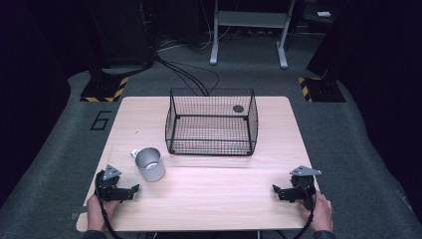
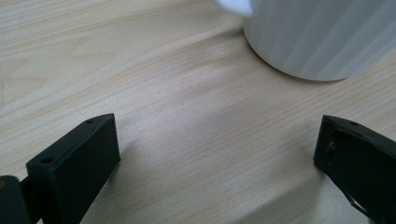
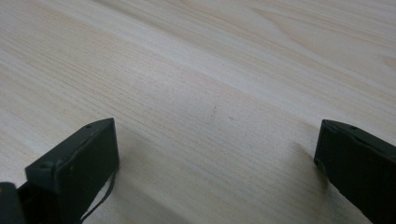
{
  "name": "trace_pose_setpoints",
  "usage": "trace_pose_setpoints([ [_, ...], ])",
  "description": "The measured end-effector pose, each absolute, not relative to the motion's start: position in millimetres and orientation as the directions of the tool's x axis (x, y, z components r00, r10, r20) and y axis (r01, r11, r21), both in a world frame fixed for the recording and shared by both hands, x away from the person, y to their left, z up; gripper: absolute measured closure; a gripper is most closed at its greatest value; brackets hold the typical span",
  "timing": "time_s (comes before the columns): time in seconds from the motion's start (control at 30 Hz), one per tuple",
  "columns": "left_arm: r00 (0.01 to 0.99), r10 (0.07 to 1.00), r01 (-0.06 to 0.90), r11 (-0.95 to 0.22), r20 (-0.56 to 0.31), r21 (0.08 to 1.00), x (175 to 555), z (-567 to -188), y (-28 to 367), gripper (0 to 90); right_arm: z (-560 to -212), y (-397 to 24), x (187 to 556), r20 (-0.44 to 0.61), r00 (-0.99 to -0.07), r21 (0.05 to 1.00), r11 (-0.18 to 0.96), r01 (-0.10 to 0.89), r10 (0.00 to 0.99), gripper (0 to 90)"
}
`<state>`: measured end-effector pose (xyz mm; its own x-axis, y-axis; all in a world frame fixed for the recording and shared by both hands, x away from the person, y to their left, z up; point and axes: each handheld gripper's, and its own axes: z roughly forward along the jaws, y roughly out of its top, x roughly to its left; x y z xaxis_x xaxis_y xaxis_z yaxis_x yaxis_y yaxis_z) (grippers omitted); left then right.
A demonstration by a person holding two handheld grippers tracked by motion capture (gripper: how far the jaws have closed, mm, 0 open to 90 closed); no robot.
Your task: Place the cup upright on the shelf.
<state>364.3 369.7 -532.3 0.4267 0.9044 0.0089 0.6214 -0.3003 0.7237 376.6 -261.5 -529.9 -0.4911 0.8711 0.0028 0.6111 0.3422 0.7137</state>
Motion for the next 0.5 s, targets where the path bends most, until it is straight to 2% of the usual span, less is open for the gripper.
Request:
trace_pose_setpoints([
  [0.4,0.424,0.906,0.622,-0.298,0.009,0.724,364.1,-532.0,369.6,0.0,-530.1,-263.6,380.9,0.002,-0.536,0.717,0.372,0.589,0.844,0.0],
  [0.5,0.433,0.901,0.623,-0.285,-0.017,0.728,362.9,-529.8,369.6,0.0,-530.1,-263.8,381.4,0.001,-0.541,0.717,0.376,0.587,0.841,0.0],
])
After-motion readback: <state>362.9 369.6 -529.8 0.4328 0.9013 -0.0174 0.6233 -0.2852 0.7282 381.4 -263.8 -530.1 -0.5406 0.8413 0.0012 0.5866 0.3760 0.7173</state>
